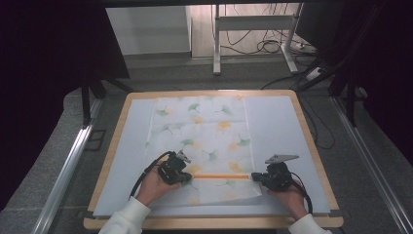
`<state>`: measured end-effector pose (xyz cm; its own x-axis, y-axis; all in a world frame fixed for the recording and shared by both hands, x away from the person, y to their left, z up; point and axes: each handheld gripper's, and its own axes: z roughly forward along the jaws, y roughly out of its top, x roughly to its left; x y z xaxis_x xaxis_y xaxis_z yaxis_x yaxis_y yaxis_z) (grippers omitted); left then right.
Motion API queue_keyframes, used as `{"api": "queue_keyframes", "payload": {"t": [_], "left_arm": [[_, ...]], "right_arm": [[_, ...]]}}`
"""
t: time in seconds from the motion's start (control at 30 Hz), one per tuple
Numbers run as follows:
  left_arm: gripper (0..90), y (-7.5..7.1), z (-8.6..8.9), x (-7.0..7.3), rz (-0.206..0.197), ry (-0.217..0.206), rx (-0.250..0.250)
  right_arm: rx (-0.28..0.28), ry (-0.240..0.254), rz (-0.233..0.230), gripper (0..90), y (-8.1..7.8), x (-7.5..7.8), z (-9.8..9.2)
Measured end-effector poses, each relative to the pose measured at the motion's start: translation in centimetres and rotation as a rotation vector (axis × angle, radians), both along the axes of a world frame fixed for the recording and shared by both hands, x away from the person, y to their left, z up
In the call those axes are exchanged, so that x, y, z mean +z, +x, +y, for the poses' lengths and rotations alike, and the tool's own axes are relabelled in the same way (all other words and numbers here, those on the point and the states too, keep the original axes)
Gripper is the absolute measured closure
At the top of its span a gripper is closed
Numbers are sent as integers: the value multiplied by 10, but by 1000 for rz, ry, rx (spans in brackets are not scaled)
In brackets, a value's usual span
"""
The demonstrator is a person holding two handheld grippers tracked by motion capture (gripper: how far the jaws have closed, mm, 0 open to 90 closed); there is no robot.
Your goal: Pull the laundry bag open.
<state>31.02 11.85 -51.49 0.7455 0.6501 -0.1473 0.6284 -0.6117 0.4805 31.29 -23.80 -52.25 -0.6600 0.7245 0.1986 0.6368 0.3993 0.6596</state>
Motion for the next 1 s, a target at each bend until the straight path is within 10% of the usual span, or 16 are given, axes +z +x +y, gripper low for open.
{"api": "queue_keyframes", "payload": {"t": [1.0], "left_arm": [[900,-7,37,-2,14,-15,87]], "right_arm": [[3,-3,-3,895,0,0,0]]}}
